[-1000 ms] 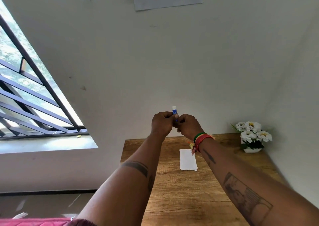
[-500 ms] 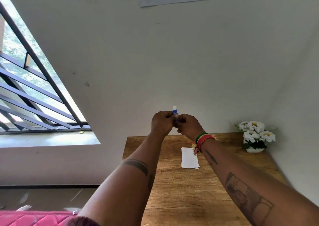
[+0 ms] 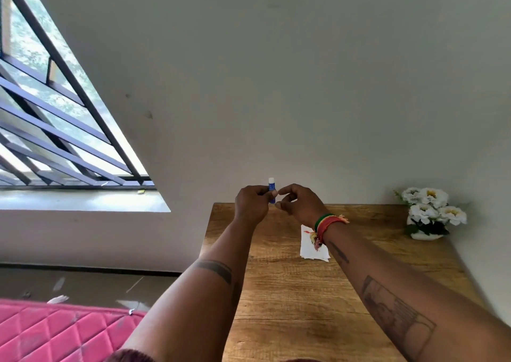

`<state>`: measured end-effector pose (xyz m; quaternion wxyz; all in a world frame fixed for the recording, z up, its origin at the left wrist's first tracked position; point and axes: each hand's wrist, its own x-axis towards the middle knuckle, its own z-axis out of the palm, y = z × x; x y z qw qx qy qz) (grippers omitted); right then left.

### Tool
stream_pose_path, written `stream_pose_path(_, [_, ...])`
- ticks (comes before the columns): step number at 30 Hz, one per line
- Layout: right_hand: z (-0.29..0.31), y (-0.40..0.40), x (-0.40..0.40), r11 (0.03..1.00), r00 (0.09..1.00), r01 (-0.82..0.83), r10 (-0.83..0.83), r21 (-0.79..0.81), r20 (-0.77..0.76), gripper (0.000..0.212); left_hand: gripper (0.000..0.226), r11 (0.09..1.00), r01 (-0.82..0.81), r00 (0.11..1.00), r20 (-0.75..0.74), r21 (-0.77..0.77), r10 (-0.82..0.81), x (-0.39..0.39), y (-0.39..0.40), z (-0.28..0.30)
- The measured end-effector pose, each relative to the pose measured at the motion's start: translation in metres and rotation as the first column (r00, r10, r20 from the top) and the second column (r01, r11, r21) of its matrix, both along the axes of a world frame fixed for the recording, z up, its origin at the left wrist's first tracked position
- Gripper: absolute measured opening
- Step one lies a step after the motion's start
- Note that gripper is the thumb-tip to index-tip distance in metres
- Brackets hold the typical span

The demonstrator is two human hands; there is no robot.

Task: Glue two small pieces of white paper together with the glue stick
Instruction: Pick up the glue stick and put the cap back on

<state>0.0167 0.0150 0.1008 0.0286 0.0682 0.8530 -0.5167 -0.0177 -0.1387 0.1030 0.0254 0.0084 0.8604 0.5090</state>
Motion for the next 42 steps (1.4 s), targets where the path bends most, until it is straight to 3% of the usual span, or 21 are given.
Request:
stream_pose_path(17, [-0.108, -0.070, -0.045, 0.985, 0.979, -0.096, 0.067, 0.144, 0.191, 0.011, 0.020, 0.986, -0.101, 0.940, 0.313, -0.131, 0.137, -0.005, -0.089, -0.108])
stream_pose_path(22, [-0.135, -0.088, -0.063, 0.987, 0.967, -0.078, 0.041, 0.140, 0.253, 0.022, 0.019, 0.982, -0.115, 0.919, 0.360, -0.150, 0.162, -0.015, -0.106, -0.130])
stream_pose_path(25, [-0.146, -0.095, -0.074, 0.967, 0.963, -0.106, 0.042, 0.231, 0.266, 0.029, 0.023, 0.981, -0.117, 0.901, 0.399, -0.158, 0.172, -0.022, -0.112, -0.140])
stream_pose_path(30, [-0.158, -0.097, -0.084, 0.939, 0.962, -0.154, 0.071, 0.307, 0.263, 0.012, 0.026, 0.983, -0.104, 0.895, 0.417, -0.153, 0.160, -0.027, -0.111, -0.147])
stream_pose_path(33, [-0.153, -0.093, -0.085, 0.984, 0.969, -0.026, -0.019, 0.177, 0.246, 0.005, 0.025, 0.982, -0.100, 0.899, 0.408, -0.158, 0.157, -0.027, -0.106, -0.147])
stream_pose_path(36, [-0.136, -0.088, -0.084, 0.955, 0.941, 0.176, -0.092, -0.239, 0.325, 0.006, 0.022, 0.983, -0.047, 0.914, 0.390, -0.179, 0.115, -0.026, -0.097, -0.141])
stream_pose_path(38, [-0.124, -0.085, -0.081, 0.887, 0.938, 0.188, -0.035, -0.422, 0.345, 0.010, 0.018, 0.979, -0.028, 0.929, 0.356, -0.204, 0.101, -0.025, -0.090, -0.135])
stream_pose_path(40, [-0.114, -0.081, -0.075, 0.853, 0.946, 0.153, 0.019, -0.498, 0.323, 0.013, 0.014, 0.975, -0.019, 0.944, 0.319, -0.221, 0.091, -0.022, -0.084, -0.129])
stream_pose_path(42, [-0.108, -0.077, -0.070, 0.893, 0.960, 0.097, 0.033, -0.440, 0.278, 0.016, 0.013, 0.974, 0.000, 0.953, 0.296, -0.228, 0.070, -0.019, -0.077, -0.121])
